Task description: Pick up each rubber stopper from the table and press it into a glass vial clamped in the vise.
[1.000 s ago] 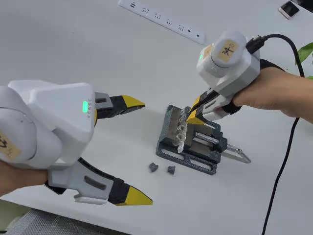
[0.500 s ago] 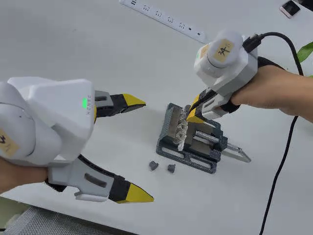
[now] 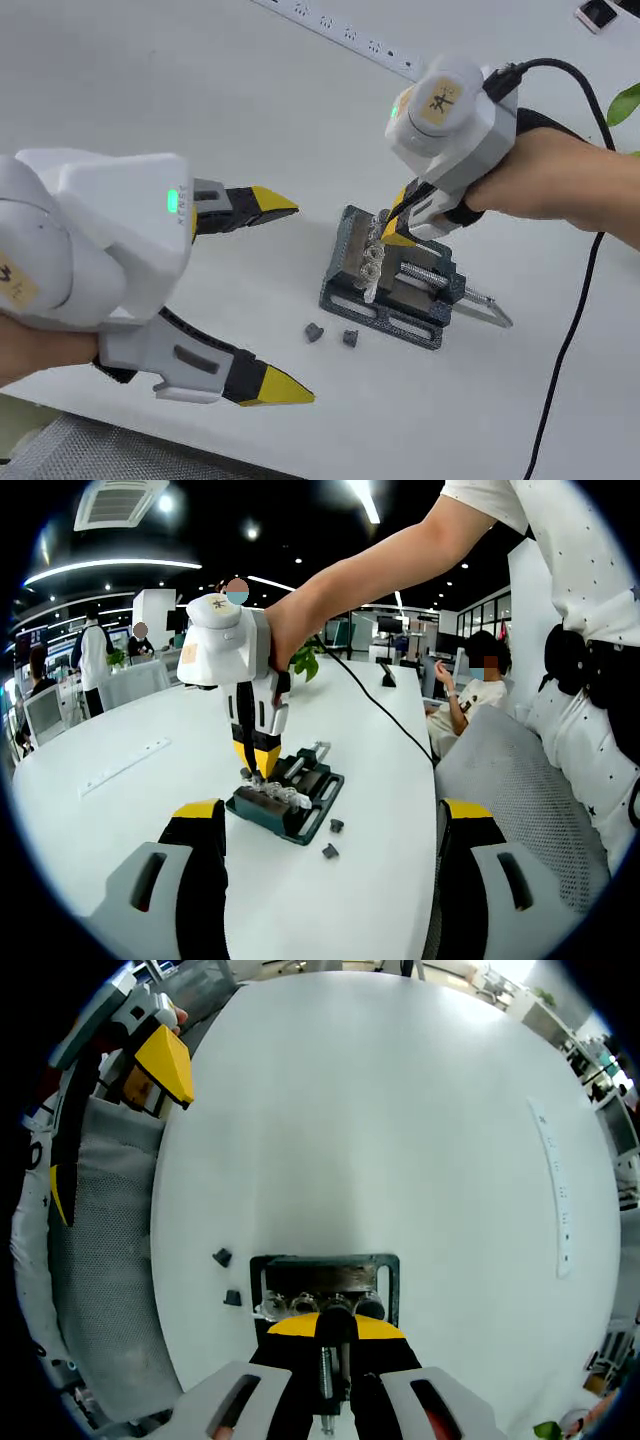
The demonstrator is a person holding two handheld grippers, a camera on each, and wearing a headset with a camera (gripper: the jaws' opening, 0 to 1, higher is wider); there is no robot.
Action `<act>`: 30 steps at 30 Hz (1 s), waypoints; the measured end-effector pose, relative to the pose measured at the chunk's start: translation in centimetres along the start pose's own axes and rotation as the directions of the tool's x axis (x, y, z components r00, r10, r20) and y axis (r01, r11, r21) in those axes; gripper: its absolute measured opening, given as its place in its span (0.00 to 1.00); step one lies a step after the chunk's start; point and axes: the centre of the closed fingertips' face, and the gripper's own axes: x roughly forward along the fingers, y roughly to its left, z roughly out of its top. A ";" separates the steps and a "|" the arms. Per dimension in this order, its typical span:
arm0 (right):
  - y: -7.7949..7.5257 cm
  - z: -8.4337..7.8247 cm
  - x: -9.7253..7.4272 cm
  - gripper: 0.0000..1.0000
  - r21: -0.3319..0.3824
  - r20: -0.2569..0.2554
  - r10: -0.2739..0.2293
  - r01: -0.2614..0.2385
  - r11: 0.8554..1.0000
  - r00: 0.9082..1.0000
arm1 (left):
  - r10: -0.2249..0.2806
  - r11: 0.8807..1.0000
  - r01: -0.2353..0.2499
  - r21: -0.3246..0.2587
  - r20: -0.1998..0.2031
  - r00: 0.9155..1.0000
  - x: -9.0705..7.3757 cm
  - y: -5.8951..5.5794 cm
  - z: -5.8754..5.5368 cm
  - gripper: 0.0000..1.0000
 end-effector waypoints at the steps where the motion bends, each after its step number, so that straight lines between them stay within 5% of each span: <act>1: 0.1 0.0 -0.1 0.05 0.000 -0.003 -0.002 0.002 1.000 1.000 | -0.001 1.000 0.001 0.001 -0.002 1.000 0.0 0.0 -0.1 0.86; 24: 0.2 0.2 0.3 0.04 0.041 -0.033 0.007 -0.006 0.999 0.999 | -0.007 1.000 0.007 -0.002 0.009 1.000 0.4 0.0 0.2 0.84; 30: 0.3 0.0 0.1 0.06 -0.008 -0.014 0.005 -0.006 1.000 1.000 | -0.016 1.000 0.016 0.004 0.004 1.000 0.6 -0.2 0.6 0.84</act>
